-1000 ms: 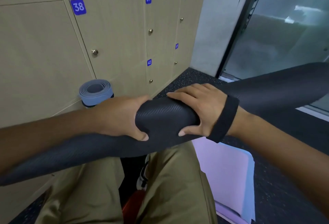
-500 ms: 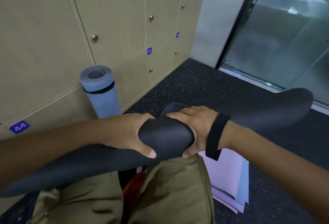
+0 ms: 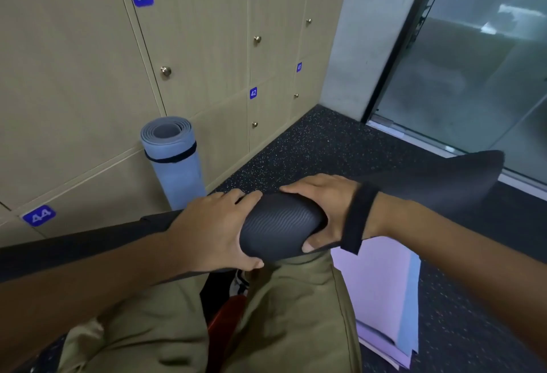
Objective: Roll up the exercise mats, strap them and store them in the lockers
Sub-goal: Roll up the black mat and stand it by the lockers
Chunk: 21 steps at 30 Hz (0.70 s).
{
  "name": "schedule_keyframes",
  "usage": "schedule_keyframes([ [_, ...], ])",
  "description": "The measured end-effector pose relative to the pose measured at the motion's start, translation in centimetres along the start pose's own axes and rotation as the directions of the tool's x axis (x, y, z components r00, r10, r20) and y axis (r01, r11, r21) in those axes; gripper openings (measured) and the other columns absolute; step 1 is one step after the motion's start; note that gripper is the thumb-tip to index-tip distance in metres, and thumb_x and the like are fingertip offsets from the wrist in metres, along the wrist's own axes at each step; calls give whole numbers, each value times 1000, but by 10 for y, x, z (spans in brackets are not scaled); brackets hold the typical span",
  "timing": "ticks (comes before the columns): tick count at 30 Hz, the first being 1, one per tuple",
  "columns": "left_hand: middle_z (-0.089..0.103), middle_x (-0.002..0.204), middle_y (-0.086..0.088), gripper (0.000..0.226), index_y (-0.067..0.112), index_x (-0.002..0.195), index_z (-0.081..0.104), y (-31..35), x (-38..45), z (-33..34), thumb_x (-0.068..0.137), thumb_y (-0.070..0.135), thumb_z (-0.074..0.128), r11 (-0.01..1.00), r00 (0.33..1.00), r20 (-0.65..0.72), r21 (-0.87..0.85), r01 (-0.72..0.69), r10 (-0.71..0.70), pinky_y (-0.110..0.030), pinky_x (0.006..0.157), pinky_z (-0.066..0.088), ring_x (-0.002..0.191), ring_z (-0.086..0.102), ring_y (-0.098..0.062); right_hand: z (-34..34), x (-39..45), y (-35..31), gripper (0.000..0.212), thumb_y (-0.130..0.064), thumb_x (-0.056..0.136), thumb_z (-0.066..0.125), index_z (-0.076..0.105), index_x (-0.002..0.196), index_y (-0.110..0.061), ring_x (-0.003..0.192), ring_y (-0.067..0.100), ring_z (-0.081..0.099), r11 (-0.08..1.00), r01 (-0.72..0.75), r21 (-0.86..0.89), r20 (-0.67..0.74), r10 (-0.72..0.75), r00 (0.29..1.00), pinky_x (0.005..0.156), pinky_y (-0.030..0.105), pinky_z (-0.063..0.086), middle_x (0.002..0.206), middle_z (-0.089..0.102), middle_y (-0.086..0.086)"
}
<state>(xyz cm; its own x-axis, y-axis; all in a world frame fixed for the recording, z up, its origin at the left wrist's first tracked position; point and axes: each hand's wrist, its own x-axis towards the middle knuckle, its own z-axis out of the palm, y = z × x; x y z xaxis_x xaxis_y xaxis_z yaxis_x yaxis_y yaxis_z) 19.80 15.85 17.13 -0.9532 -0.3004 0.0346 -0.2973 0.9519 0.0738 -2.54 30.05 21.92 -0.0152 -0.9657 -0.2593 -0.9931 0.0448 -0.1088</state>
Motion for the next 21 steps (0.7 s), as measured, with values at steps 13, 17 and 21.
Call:
schedule_keyframes([
  [13,63,119,25,93,43,140,44,-43,46,-21,62,76,82,874,925,380,-455,170,18,-29,98,52,105,61,3,40,16,-2,120,-76,56,77,32,156,-27,134,30,49,979,-56,-196,-345,-15,938,118,51,27,146,53,6],
  [17,58,126,27,103,43,144,43,-44,37,-19,57,95,62,908,951,302,-380,179,-61,-30,99,50,109,58,2,21,28,2,112,-74,62,78,28,155,-37,133,23,46,988,-64,-140,-172,40,984,116,44,27,147,49,-5],
  [21,54,141,15,119,37,153,34,-37,13,-16,56,104,46,996,995,75,-50,72,-68,-33,95,49,117,58,-12,5,45,13,105,-73,56,82,37,146,-43,123,20,54,995,-61,-80,-48,58,997,110,41,38,134,57,-9],
])
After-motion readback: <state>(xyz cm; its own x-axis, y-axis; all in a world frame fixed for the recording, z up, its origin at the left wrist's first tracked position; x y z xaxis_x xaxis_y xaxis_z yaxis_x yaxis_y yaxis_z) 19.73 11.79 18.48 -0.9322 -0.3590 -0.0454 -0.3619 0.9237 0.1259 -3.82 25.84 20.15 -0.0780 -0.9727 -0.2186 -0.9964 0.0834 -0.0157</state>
